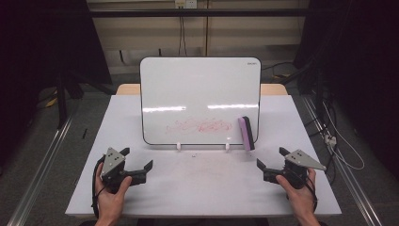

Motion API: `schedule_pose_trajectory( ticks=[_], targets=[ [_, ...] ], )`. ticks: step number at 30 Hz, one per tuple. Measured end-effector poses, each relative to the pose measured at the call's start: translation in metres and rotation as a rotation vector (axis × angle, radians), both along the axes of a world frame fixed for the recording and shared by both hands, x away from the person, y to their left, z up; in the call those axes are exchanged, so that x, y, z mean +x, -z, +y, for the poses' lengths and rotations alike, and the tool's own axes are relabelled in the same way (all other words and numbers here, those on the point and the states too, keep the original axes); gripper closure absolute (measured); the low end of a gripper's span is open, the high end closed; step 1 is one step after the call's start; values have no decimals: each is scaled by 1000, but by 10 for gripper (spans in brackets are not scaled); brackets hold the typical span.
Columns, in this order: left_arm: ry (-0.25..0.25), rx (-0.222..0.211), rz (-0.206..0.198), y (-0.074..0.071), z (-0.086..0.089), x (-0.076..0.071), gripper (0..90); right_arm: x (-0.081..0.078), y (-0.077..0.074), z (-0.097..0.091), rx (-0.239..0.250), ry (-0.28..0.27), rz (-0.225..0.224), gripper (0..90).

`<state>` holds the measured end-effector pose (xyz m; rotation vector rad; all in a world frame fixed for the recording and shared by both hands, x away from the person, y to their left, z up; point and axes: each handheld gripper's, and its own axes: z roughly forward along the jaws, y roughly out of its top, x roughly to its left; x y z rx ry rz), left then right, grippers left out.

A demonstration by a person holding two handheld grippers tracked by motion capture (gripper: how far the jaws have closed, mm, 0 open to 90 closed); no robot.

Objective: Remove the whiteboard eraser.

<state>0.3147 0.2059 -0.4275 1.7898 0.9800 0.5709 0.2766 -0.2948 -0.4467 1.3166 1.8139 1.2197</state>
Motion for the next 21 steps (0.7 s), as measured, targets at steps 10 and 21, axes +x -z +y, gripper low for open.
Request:
schedule_pose_trajectory(
  ticks=[10, 21],
  targets=[
    [-13, 5, 12, 1, 0, 1, 44, 0, 1, 1, -6, -1, 10, 48],
    [-4, 14, 15, 2, -2, 2, 48, 2, 0, 8, -44, 10, 43, 113]
  ],
)
